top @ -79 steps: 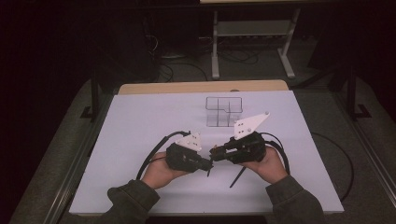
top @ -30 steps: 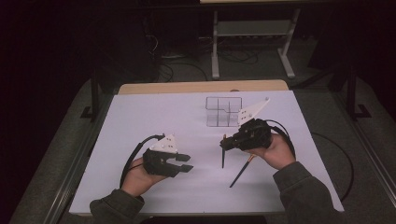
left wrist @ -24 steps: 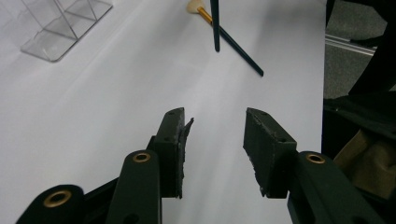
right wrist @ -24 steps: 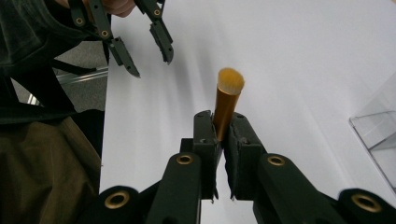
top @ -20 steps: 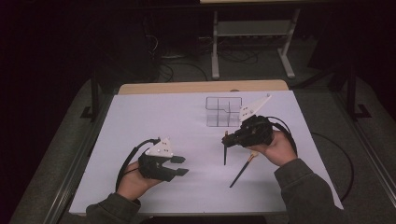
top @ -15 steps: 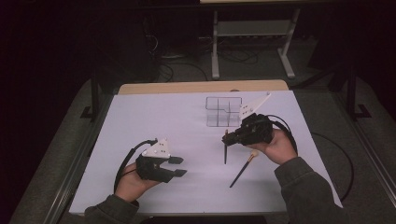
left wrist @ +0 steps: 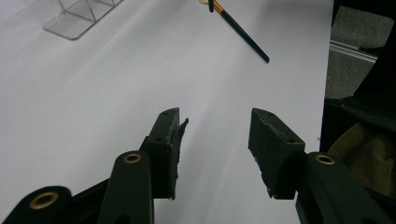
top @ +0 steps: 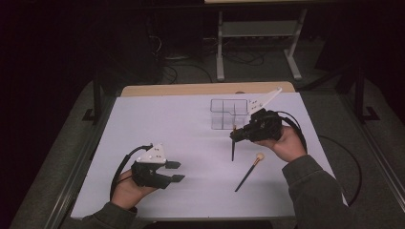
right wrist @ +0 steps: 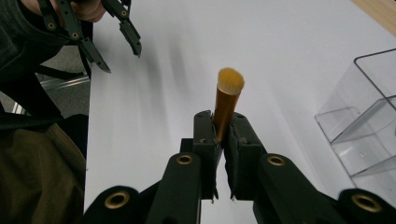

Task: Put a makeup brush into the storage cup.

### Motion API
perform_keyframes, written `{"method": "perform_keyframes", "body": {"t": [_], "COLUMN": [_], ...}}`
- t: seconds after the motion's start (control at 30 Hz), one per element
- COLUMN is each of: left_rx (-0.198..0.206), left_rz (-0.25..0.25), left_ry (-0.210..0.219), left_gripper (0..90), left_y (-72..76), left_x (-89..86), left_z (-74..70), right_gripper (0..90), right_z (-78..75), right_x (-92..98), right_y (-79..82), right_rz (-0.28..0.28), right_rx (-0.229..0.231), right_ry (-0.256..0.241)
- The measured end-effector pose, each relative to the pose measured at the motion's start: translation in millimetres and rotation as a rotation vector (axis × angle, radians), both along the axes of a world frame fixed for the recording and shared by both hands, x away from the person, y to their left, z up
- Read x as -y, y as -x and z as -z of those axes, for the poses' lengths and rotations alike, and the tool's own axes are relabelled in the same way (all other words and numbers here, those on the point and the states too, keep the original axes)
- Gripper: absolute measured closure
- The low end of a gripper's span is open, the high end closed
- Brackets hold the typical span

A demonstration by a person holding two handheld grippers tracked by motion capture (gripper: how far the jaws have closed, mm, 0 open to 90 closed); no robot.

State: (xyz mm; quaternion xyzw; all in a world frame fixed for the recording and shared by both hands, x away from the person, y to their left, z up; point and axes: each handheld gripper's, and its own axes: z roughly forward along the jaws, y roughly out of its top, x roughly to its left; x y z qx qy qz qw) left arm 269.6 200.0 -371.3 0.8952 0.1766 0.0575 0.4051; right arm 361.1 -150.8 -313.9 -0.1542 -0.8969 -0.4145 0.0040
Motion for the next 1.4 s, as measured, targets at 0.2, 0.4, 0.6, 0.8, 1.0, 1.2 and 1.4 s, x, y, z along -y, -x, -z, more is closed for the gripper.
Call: {"method": "perform_keyframes", "body": {"t": [0.2,0.4,0.6,0.8,1.0,1.2,1.4], "left_rx": [-0.001,-0.007,-0.01,-0.005,-0.009,-0.005,-0.001], "left_rz": [-0.007,-0.015,-0.022,-0.025,-0.029,-0.035,-0.043], "left_ry": [-0.001,-0.009,-0.002,-0.012,-0.015,0.007,0.008], "left_gripper": [50.9,49.2,47.7,43.0,40.0,37.5,37.3], "left_y": [-0.2,-1.3,-2.1,-3.1,-4.1,-3.9,-4.9], "left_x": [-2.2,-4.8,-6.3,-6.0,-7.3,-10.2,-13.3], "left_z": [0.9,3.3,2.1,2.2,1.5,-1.5,-2.5], "right_gripper": [82.6,82.6,82.6,82.6,82.6,82.6,82.6], "right_z": [-1.7,-4.8,-8.5,-12.4,-18.2,-25.2,-30.5], "right_x": [2.1,-0.5,-1.1,-3.0,-4.1,-6.2,-8.1], "right_y": [-5.9,-11.6,-15.1,-19.8,-25.7,-35.1,-47.1], "right_rz": [0.009,0.013,0.025,0.026,0.039,0.048,0.068], "right_rx": [-0.002,0.002,0.001,0.007,0.005,0.017,0.014], "right_ry": [0.007,0.018,0.011,0.024,0.03,0.04,0.051]}}
